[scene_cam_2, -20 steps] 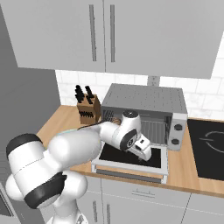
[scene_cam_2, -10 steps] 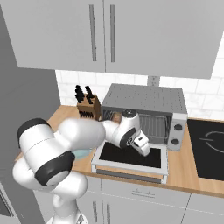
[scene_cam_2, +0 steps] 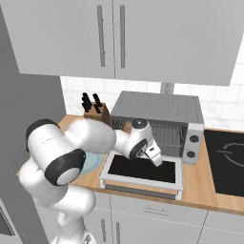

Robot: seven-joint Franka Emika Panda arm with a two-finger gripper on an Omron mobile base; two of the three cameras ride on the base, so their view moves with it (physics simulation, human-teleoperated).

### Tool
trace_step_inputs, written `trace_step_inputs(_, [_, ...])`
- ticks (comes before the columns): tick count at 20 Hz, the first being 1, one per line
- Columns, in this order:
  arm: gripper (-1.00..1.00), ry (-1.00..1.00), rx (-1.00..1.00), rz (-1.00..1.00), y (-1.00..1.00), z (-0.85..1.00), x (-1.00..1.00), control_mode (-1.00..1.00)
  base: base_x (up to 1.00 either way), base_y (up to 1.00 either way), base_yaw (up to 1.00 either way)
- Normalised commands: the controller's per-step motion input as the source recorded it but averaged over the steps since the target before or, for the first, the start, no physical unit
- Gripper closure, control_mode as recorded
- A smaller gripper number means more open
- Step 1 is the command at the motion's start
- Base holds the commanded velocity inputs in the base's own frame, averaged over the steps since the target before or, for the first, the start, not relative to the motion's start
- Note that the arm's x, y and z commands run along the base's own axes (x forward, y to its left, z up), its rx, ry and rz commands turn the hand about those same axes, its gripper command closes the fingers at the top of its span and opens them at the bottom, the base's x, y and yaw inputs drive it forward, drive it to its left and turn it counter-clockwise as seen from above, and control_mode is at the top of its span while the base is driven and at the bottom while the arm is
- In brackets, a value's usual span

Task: Pick up the kebab skewer and baguette bread, and place them inside the toaster oven. Close the toaster oven door and start by setting the timer.

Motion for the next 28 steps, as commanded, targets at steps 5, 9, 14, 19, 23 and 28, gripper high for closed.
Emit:
trace_step_inputs(5, [-1.0, -0.13, 0.0, -0.16, 0.06, -0.01, 0.37, -1.0, 0.0, 0.0, 0.0])
trace_step_inputs(9, [-1.0, -0.11, 0.0, -0.13, 0.18, -0.02, 0.21, -1.0, 0.0, 0.0, 0.0])
trace_step_inputs(14, [-1.0, -0.03, 0.0, -0.02, 0.0, -0.01, -0.84, -1.0, 0.0, 0.0, 0.0])
trace_step_inputs(19, [-1.0, 0.0, 0.0, 0.07, 0.0, 0.09, -1.0, -1.0, 0.0, 0.0, 0.0])
trace_step_inputs(23, [-1.0, 0.11, -0.01, 0.46, 0.06, 0.37, -0.93, -1.0, 0.0, 0.0, 0.0])
trace_step_inputs(28, [-1.0, 0.28, -0.05, 0.63, 0.0, 0.01, -0.59, -1.0, 0.0, 0.0, 0.0])
